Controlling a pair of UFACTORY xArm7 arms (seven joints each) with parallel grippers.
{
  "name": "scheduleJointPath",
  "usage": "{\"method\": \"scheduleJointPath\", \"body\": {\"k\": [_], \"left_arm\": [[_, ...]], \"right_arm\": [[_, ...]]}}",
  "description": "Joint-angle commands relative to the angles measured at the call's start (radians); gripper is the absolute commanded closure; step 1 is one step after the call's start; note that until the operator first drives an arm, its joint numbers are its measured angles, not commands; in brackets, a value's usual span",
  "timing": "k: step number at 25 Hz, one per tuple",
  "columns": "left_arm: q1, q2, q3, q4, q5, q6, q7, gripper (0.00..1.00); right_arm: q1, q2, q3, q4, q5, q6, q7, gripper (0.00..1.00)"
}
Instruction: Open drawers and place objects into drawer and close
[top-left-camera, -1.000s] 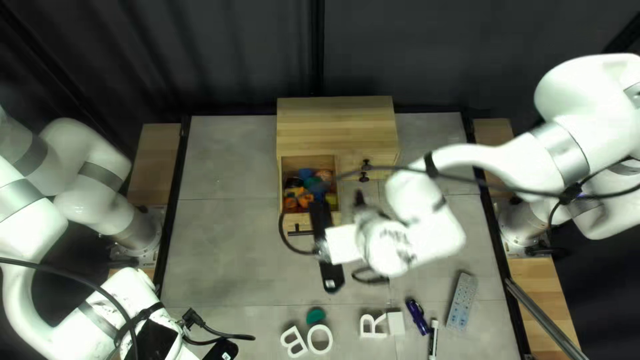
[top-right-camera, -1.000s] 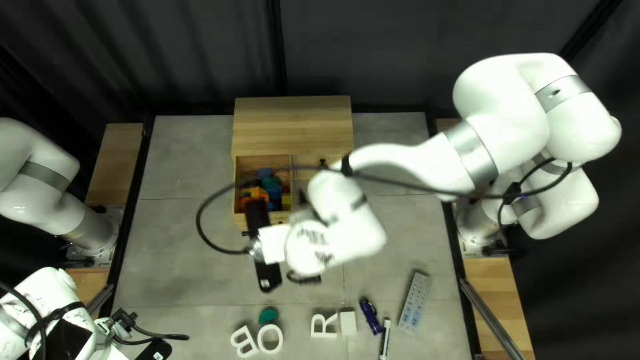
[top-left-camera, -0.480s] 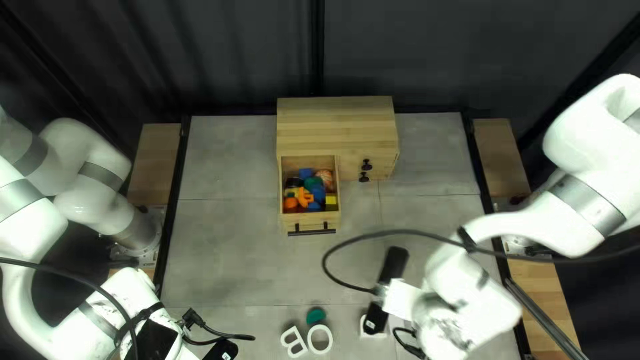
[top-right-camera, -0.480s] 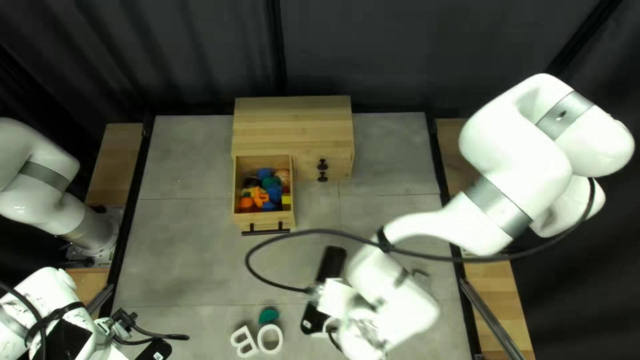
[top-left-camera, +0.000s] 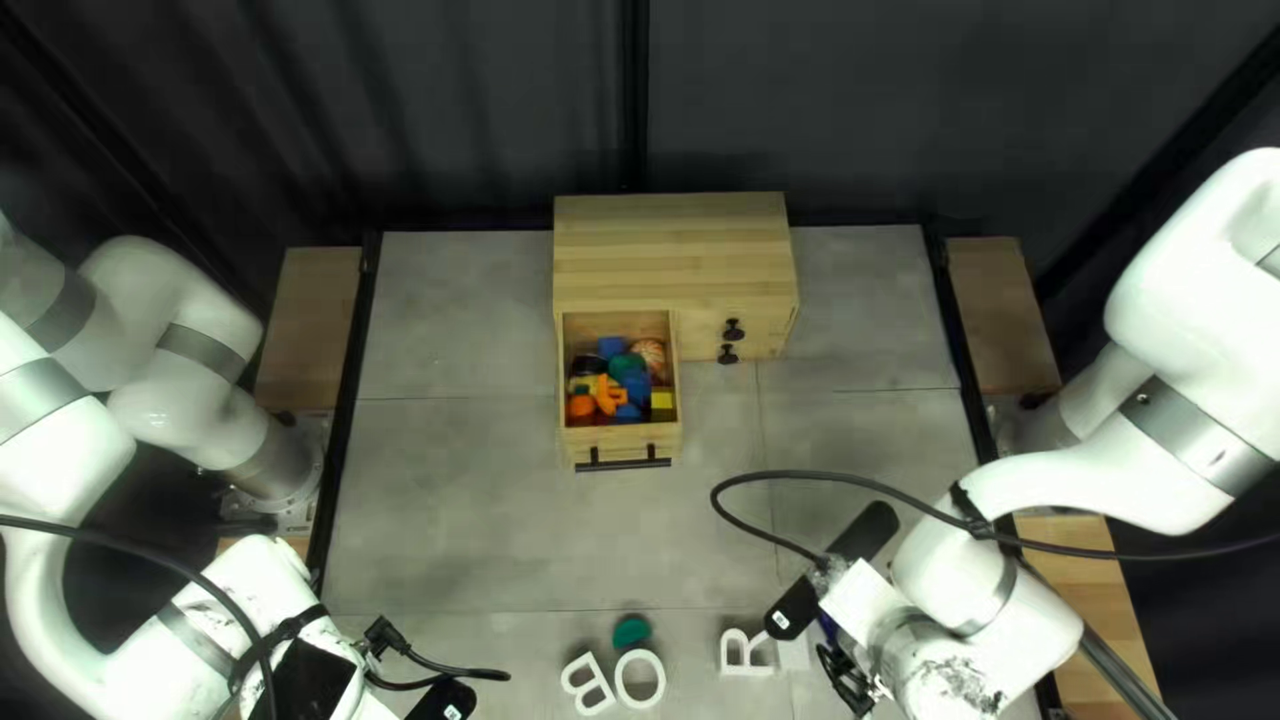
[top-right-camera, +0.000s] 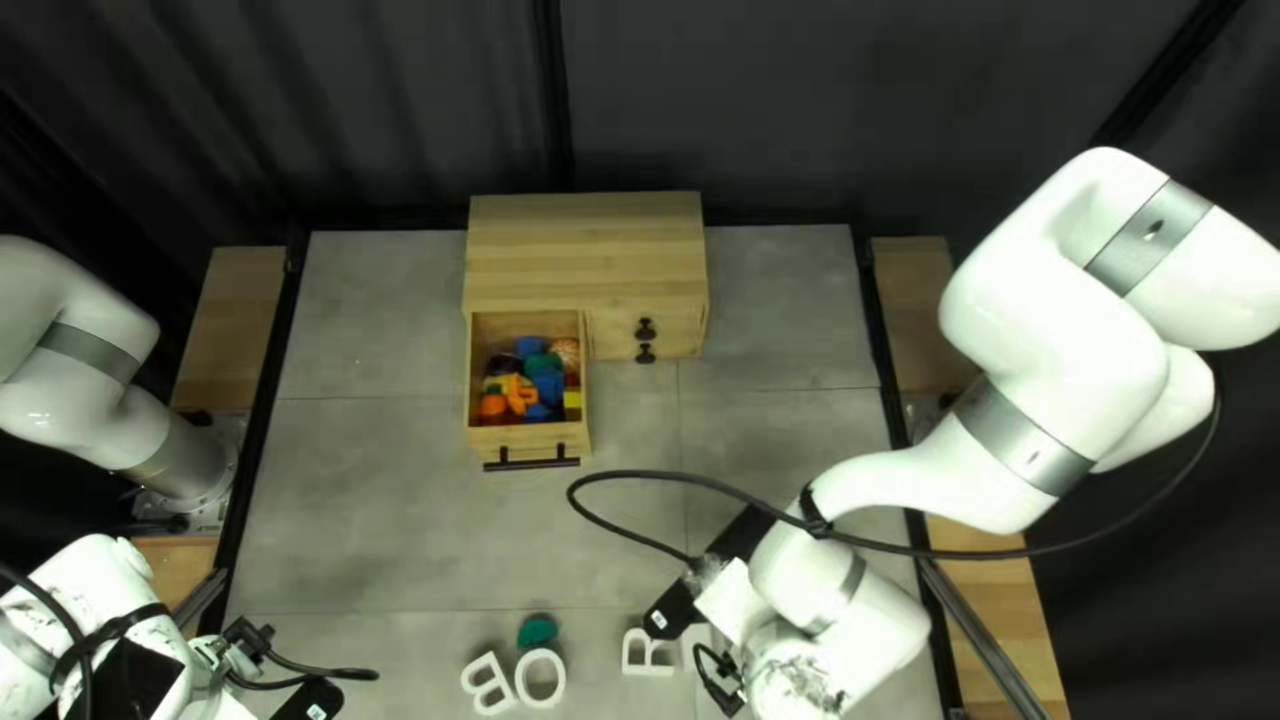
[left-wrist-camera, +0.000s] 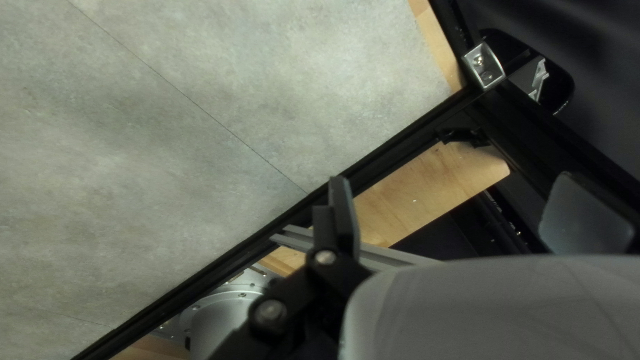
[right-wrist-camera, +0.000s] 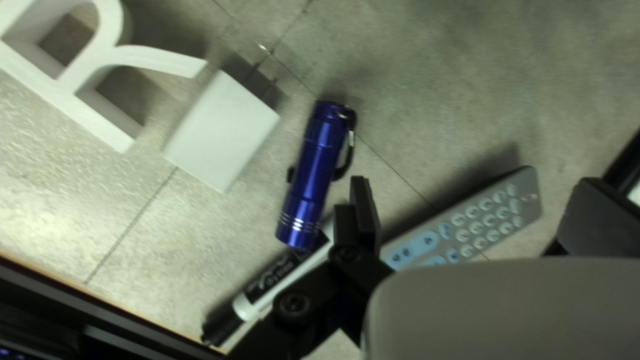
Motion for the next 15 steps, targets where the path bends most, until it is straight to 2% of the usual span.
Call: {"method": "scheduleJointPath", "body": {"k": [1,4,8,15], "left_arm": [[0.0,0.0,0.0,0.0,0.0,0.0,0.0,0.0],[0.0,0.0,0.0,0.0,0.0,0.0,0.0,0.0],[0.0,0.0,0.0,0.0,0.0,0.0,0.0,0.0],[0.0,0.0,0.0,0.0,0.0,0.0,0.0,0.0]], "right_arm": [[0.009,0.027,0.002,-0.022,-0.043,-0.101,0.009,0.0],[0.011,0.047,0.003,-0.022,-0.058,-0.146,0.006,0.0],[0.007,0.067,-0.005,-0.073,-0.09,-0.262,0.016,0.0],[-0.002,0.07,-0.011,-0.106,-0.107,-0.325,0.007,0.0]]}}
